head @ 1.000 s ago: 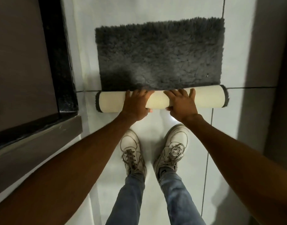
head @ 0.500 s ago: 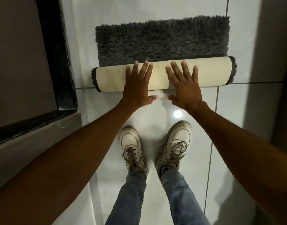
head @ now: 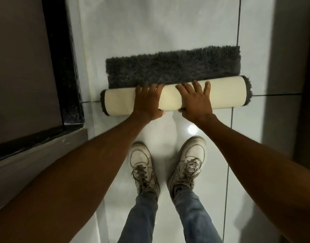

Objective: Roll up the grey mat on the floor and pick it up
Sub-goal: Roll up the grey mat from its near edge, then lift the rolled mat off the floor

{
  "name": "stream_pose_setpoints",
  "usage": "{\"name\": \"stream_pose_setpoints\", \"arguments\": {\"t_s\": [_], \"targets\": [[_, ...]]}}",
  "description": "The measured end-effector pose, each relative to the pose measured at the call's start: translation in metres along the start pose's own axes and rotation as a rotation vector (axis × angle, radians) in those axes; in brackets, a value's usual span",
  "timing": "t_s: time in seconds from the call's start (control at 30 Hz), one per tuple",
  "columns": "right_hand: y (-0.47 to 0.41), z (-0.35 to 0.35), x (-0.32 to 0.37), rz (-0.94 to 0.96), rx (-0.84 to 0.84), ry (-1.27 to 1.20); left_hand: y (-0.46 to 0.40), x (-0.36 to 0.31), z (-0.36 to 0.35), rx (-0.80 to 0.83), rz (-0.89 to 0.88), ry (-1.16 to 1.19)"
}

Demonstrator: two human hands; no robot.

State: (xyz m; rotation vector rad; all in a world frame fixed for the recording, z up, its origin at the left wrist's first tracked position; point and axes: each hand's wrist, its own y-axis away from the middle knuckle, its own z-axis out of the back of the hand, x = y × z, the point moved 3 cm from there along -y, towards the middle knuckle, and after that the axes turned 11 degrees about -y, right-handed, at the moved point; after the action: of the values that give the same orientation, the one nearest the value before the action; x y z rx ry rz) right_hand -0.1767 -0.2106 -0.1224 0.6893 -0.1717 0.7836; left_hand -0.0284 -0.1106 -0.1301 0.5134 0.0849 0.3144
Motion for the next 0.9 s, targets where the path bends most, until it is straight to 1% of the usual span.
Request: {"name": "stream_pose_setpoints", "arguments": {"t_s": [0.07,0.13,0.17,0.2,0.23,0.27,0.3,0.33,0.4,0.43,0.47,0.5,0.53,0.57,0.67,0.7,0.73,0.8,0.83,0.9], "targets": [[0.007,0.0,-0.001,-0.007,0.156,-0.015,0.009,-0.001,-0.005,0.208,-0.05,0.055],[0.005,0.002,-0.002,-0.043,0.408,0.028,0.012,-0.001,-0.008,0.443,-0.109,0.118],[0.002,0.005,-0.003,-0.065,0.531,0.043,0.011,-0.001,-0.009,0.496,-0.148,0.129],[-0.001,0.009,-0.004,-0.078,0.616,0.03,0.01,-0.004,-0.01,0.491,-0.194,0.123],[-0.004,0.009,-0.003,-0.078,0.639,-0.011,0.01,-0.006,-0.011,0.457,-0.232,0.12],[-0.005,0.012,-0.002,-0.065,0.59,-0.055,0.01,-0.007,-0.011,0.4,-0.241,0.144],[-0.004,0.017,0.0,-0.045,0.484,-0.104,0.009,-0.006,-0.011,0.343,-0.238,0.176],[0.0,0.02,0.002,-0.032,0.335,-0.167,0.008,-0.005,-0.013,0.304,-0.241,0.198],[0.023,0.022,0.006,-0.01,-0.057,-0.258,0.005,0.0,-0.018,0.241,-0.231,0.224],[0.041,0.017,0.01,-0.039,-0.248,-0.297,0.003,0.003,-0.02,0.233,-0.226,0.24],[0.059,0.01,0.016,-0.086,-0.396,-0.346,0.0,0.005,-0.019,0.242,-0.229,0.249],[0.075,0.0,0.023,-0.153,-0.474,-0.422,-0.003,0.006,-0.018,0.26,-0.24,0.245],[0.087,-0.012,0.029,-0.254,-0.493,-0.554,-0.006,0.006,-0.016,0.278,-0.254,0.226],[0.095,-0.025,0.034,-0.394,-0.466,-0.768,-0.009,0.006,-0.013,0.29,-0.259,0.204],[0.099,-0.058,0.044,-0.916,-0.32,-1.638,-0.027,0.01,-0.003,0.341,-0.233,0.154],[0.092,-0.06,0.042,-1.008,-0.295,-1.872,-0.034,0.012,0.002,0.36,-0.226,0.169],[0.082,-0.061,0.037,-1.032,-0.276,-2.045,-0.039,0.014,0.004,0.385,-0.228,0.202],[0.055,-0.056,0.023,-0.967,-0.266,-2.238,-0.049,0.018,0.006,0.438,-0.234,0.275],[0.042,-0.05,0.016,-0.946,-0.265,-2.274,-0.053,0.02,0.007,0.464,-0.215,0.298],[0.024,-0.04,0.007,-0.996,-0.268,-2.304,-0.06,0.023,0.009,0.528,-0.138,0.335]]}}
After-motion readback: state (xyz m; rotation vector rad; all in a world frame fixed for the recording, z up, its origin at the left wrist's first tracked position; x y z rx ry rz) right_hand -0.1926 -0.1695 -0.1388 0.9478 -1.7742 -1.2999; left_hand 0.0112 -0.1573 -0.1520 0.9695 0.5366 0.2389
